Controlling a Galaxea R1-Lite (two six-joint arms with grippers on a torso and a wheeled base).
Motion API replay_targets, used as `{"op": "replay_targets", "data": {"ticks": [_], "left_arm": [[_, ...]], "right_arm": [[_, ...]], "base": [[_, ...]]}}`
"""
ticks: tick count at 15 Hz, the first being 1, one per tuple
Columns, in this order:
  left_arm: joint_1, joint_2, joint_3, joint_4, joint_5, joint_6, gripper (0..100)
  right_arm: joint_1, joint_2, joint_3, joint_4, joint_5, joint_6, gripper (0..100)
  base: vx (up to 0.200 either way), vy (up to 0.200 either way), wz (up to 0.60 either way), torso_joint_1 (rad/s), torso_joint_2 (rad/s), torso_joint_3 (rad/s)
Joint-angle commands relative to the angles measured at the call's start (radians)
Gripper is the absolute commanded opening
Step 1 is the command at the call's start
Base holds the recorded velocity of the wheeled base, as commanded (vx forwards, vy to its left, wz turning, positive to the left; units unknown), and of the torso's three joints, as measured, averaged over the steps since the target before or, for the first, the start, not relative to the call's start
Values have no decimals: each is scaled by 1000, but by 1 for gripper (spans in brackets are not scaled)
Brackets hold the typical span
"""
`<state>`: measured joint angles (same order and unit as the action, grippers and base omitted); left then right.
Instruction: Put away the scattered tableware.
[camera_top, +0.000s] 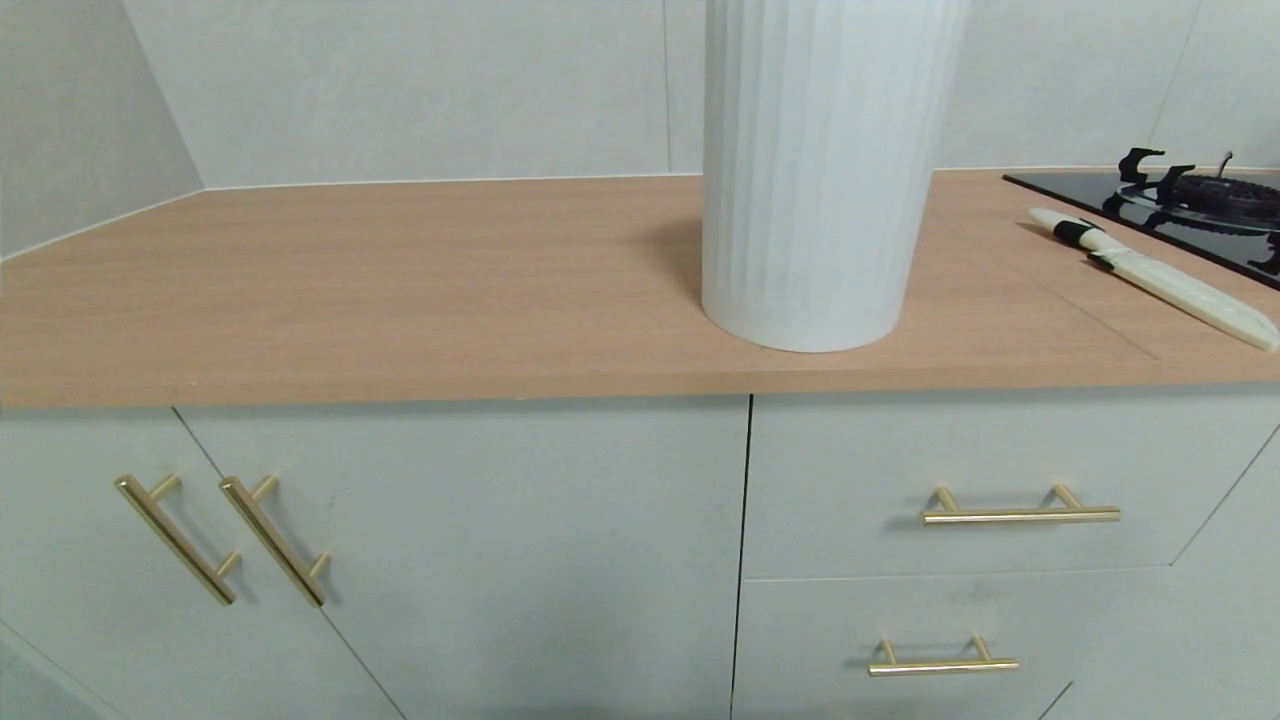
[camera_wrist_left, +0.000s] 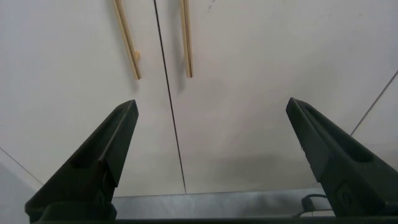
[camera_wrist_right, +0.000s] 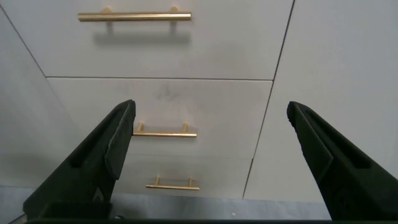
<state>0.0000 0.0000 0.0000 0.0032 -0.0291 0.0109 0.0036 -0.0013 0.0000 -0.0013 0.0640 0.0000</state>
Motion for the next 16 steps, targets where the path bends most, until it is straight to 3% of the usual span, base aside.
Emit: {"op": "replay_targets", "data": {"ticks": [1, 8, 16], "left_arm": [[0, 0, 0, 0, 0, 0, 100], [0, 0, 0, 0, 0, 0, 100], [0, 0, 0, 0, 0, 0, 100]], "right_arm": [[-1, 1, 0, 0, 2, 0, 100], [-1, 1, 0, 0, 0, 2, 100], [-1, 1, 0, 0, 0, 2, 100]], "base": [[0, -200, 0, 2, 2, -7], [0, -200, 0, 3, 2, 4], [0, 0, 0, 0, 0, 0]]}}
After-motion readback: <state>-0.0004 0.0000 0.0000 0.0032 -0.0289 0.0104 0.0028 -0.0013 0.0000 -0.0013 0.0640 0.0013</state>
